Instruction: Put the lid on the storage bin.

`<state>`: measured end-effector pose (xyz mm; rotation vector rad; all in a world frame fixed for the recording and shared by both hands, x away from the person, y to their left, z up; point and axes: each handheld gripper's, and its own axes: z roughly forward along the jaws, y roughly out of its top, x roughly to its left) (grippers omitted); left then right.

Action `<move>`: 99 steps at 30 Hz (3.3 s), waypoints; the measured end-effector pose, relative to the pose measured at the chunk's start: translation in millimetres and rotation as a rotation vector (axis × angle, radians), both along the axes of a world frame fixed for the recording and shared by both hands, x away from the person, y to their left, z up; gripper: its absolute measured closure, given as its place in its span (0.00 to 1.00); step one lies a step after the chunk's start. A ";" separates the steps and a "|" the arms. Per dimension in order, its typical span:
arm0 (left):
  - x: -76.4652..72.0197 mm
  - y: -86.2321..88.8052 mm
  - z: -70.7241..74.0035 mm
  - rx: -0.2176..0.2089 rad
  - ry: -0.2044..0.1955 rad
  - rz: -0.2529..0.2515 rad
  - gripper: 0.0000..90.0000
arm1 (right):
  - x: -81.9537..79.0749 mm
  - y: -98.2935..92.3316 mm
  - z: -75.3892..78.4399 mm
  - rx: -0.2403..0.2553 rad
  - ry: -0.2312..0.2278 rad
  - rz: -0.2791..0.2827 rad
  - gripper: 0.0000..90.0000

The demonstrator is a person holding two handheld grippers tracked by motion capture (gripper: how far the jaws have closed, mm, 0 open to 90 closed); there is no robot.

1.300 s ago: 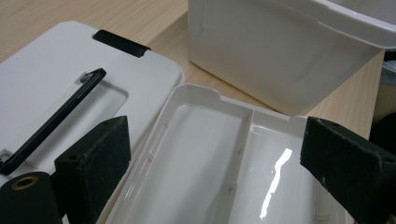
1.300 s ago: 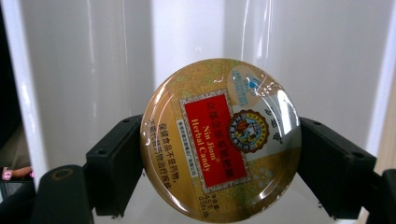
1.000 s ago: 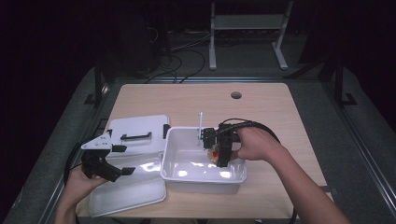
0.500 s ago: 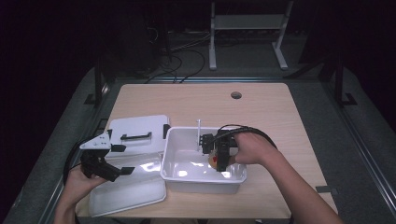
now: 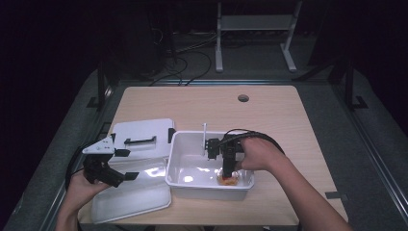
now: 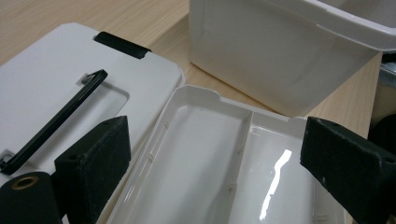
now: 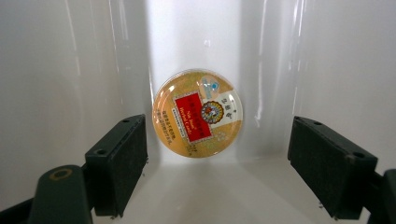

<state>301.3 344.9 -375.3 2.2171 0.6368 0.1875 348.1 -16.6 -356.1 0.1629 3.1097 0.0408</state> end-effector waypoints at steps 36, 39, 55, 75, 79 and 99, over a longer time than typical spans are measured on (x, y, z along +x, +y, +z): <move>-0.3 -6.1 -1.3 0.017 0.012 -0.021 0.09 | -21.0 -121.2 66.9 0.161 -0.103 -0.219 0.22; -0.7 -7.4 0.0 0.016 0.005 -0.020 0.09 | -26.7 -137.6 60.1 0.187 -0.104 -0.251 0.22; -0.9 -12.9 3.2 0.049 -0.001 -0.041 0.09 | -52.4 -200.4 -12.8 0.318 -0.072 -0.447 0.21; 3.6 -6.7 -12.7 0.234 0.069 -0.130 0.24 | -80.7 -218.0 -70.9 0.465 -0.097 -0.579 0.21; 2.1 -5.5 -20.2 0.302 0.103 -0.174 0.35 | -84.5 -216.6 -76.4 0.472 -0.114 -0.590 0.21; 0.6 -20.3 -39.2 0.472 0.180 -0.281 0.79 | -87.9 -215.2 -90.6 0.510 -0.148 -0.629 0.20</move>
